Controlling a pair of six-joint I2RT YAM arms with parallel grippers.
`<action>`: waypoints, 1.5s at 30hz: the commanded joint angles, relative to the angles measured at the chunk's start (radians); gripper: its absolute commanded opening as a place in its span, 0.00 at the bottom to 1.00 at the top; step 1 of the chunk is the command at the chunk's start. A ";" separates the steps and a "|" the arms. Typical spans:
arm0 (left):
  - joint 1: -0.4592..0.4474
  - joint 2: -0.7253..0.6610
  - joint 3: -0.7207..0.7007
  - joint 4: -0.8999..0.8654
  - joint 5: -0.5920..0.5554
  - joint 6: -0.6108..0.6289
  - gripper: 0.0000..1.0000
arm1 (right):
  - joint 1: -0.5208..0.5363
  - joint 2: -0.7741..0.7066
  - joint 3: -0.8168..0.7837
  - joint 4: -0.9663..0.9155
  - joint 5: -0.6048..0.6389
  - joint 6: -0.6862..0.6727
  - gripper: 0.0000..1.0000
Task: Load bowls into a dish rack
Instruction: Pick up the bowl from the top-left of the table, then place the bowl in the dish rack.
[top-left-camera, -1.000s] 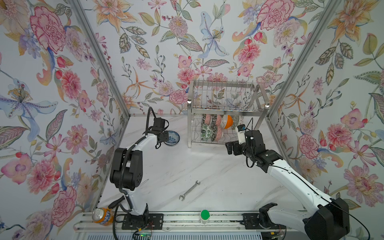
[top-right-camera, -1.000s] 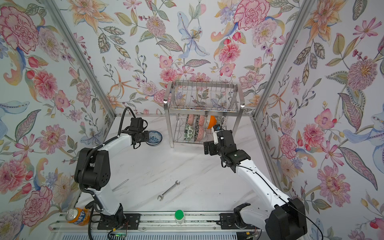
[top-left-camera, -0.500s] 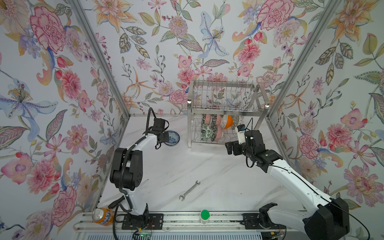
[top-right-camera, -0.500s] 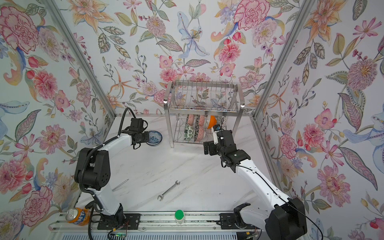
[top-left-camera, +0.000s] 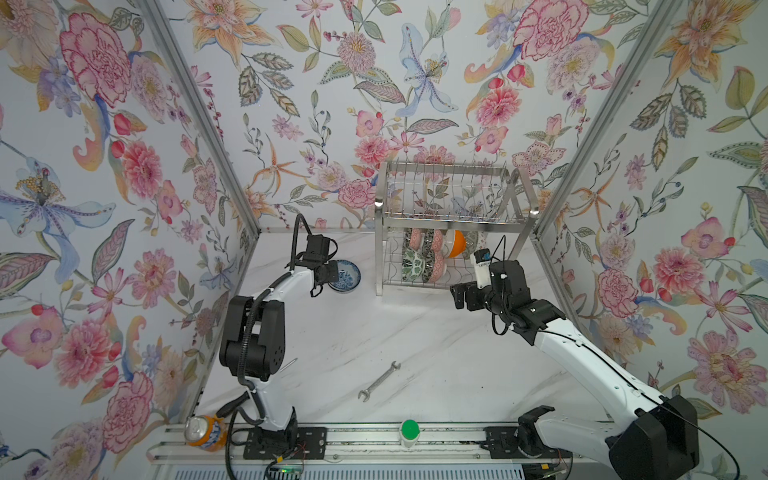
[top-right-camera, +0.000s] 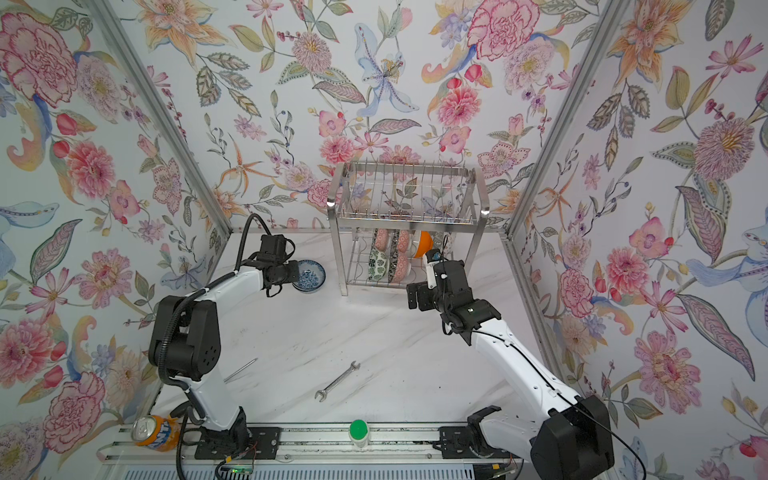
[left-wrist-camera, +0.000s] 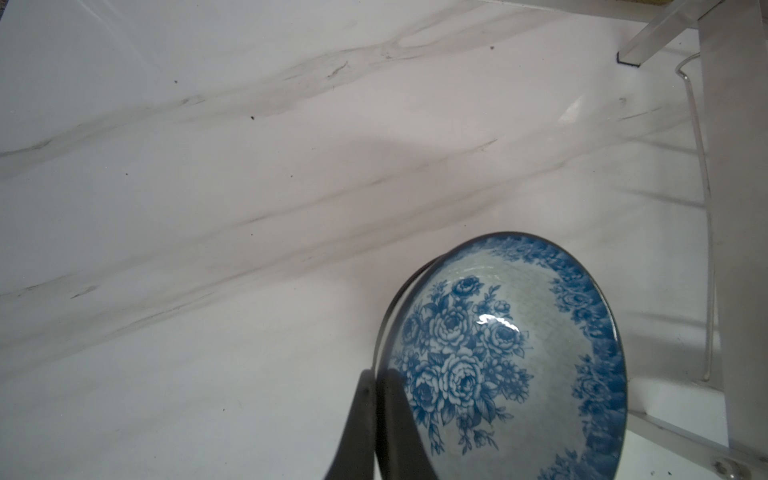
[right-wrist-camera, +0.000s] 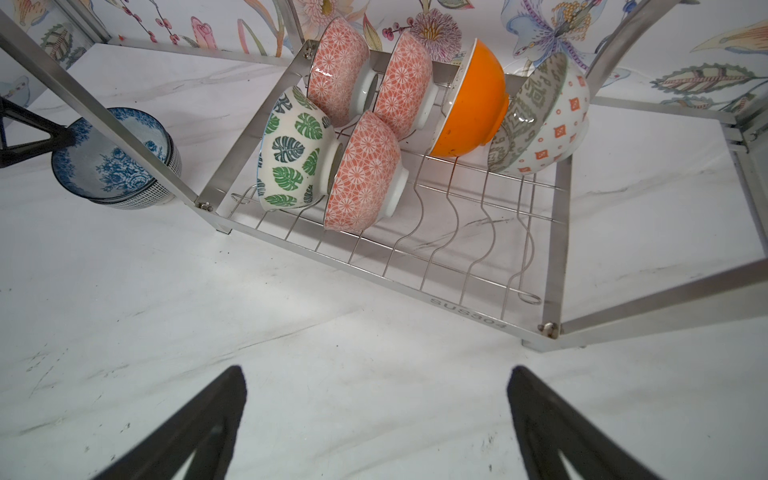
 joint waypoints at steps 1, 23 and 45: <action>0.004 -0.037 0.032 -0.035 -0.015 0.020 0.00 | -0.008 -0.011 0.004 0.017 -0.006 -0.004 0.99; -0.022 -0.418 -0.032 -0.116 0.006 0.108 0.00 | -0.001 -0.026 0.019 0.070 -0.151 0.100 0.99; -0.382 -0.564 -0.189 0.010 0.200 0.030 0.00 | 0.168 0.055 0.023 0.242 -0.256 0.409 0.98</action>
